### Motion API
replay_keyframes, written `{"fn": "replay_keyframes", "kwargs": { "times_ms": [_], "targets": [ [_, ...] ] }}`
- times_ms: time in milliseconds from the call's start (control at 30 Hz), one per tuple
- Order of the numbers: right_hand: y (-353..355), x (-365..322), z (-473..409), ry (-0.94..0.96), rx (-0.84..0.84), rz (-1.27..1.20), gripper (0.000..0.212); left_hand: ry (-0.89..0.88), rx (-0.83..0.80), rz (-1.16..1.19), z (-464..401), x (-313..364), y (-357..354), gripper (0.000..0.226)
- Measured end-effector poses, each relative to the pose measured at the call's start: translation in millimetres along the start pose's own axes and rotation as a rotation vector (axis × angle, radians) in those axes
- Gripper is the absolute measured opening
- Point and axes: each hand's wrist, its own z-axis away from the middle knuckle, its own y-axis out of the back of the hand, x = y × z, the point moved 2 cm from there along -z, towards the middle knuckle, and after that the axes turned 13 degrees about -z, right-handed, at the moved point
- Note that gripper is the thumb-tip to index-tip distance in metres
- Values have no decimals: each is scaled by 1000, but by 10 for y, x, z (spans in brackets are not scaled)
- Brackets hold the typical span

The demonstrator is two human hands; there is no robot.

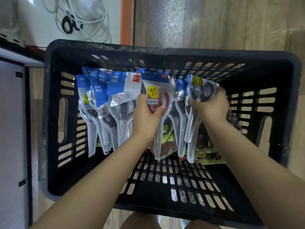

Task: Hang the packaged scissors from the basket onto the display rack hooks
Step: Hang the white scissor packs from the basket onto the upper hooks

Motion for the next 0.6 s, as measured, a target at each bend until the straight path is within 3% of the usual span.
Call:
{"fn": "replay_keyframes", "kwargs": {
  "times_ms": [233, 333, 467, 600],
  "targets": [
    [62, -70, 10, -130, -101, -56, 95, 142, -24, 232, -109, -76, 141, 33],
    [48, -51, 46, -235, -206, -249, 74, 174, -57, 309, -121, -85, 159, 34],
    [43, -30, 56, -259, -256, -380, 24, 212, -111, 407, -157, -85, 176, 24],
    [23, -89, 44, -254, -325, -475, 17, 211, -115, 423, -207, -111, 168, 7]
  ]
}}
